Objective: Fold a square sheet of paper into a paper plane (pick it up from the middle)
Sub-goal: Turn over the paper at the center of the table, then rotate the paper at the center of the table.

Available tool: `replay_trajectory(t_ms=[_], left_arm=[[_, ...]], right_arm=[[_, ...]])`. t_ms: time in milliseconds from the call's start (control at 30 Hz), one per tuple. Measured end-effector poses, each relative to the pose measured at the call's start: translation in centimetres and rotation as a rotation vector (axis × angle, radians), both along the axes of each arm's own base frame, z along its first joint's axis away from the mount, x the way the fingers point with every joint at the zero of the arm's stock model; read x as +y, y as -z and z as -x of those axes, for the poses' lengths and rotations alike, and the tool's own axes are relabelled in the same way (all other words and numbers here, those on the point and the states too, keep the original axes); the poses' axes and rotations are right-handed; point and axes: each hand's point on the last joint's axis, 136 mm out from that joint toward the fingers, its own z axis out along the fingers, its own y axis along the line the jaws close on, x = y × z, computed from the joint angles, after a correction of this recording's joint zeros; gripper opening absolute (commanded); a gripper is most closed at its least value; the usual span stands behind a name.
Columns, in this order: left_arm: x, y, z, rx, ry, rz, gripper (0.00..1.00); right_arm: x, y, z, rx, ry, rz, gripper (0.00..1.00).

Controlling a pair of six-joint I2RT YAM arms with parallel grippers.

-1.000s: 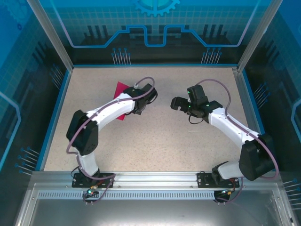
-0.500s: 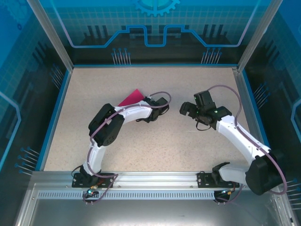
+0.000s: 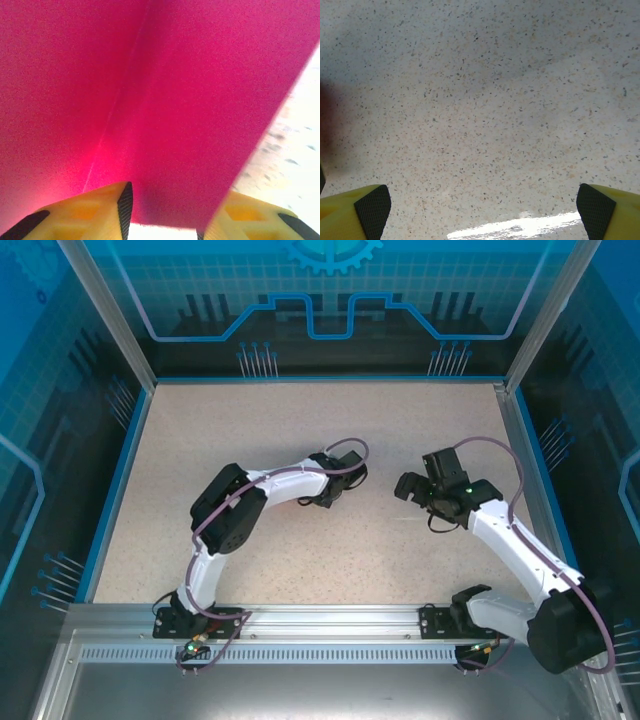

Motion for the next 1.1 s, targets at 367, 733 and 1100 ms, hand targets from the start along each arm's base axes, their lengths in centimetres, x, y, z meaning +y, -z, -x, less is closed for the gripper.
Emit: replay_trajectory(t_ms=[367, 733, 1100], left_arm=[[-5.2, -15.0, 2.6, -0.079, 0.065, 0.663, 0.66], [9.1, -7.1, 2.1, 0.01, -0.446, 0.831, 0.94], [16.0, -4.6, 4.7, -0.025, -0.699, 0.877, 0.99]], right_arm=[[3.0, -2.4, -3.9, -0.016, -0.113, -0.033, 0.99], [19.6, -0.6, -7.4, 0.006, -0.446, -0.133, 0.68], [32.9, 5.1, -9.1, 0.079, -0.612, -0.213, 0.61]])
